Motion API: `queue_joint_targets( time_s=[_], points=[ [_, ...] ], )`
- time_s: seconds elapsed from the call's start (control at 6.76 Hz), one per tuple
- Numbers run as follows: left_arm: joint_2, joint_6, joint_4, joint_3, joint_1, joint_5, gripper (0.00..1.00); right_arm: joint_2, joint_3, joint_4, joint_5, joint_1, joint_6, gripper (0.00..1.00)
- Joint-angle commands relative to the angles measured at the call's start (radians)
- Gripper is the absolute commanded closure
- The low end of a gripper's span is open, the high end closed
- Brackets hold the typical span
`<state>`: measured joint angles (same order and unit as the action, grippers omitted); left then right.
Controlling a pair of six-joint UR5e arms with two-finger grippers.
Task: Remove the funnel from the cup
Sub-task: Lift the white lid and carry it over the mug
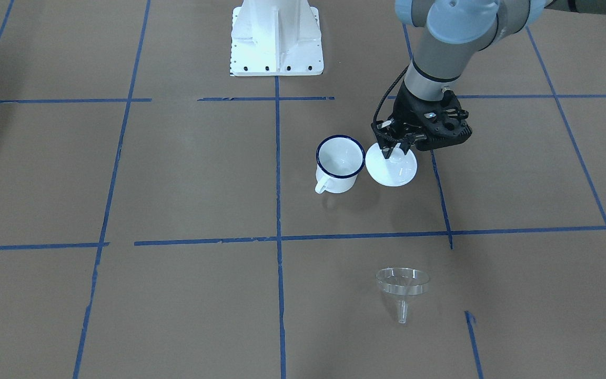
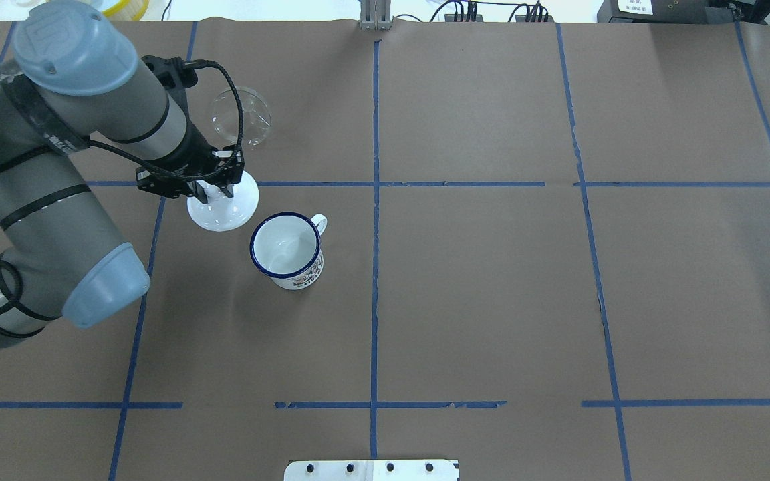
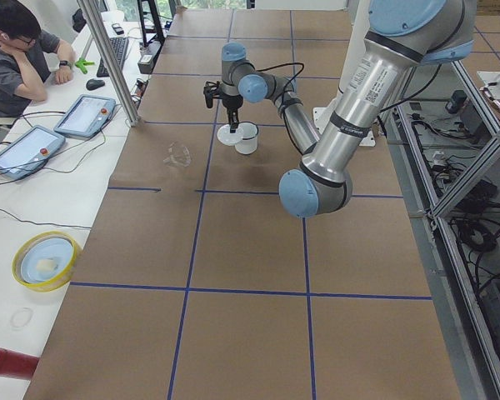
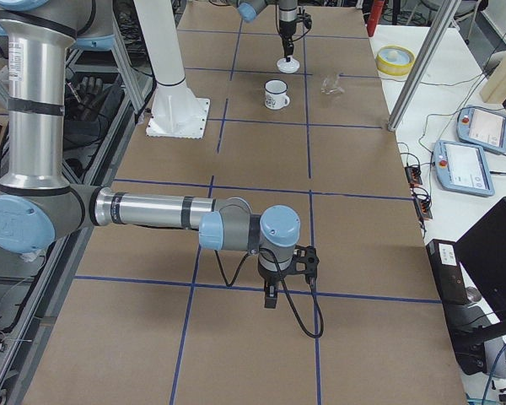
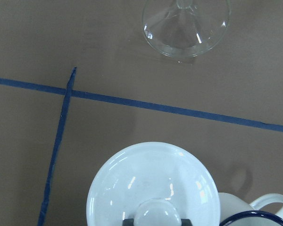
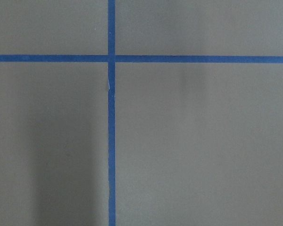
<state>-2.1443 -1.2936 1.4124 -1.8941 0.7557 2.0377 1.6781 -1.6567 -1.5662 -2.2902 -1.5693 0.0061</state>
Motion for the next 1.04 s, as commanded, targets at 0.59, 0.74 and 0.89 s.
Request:
queue_joint_targets(
  time_s=[0.59,0.74,0.89],
  points=[
    [-0.089,-0.131,0.003,0.084,-0.116,-0.02,1.0,0.0,0.0,0.0,0.0,0.0,0.0,0.0],
    [-0.088,-0.13,0.005,0.087,-0.116,-0.02,1.0,0.0,0.0,0.0,0.0,0.0,0.0,0.0],
    [-0.086,-0.128,0.003,0.086,-0.116,-0.022,1.0,0.0,0.0,0.0,0.0,0.0,0.0,0.0]
  ],
)
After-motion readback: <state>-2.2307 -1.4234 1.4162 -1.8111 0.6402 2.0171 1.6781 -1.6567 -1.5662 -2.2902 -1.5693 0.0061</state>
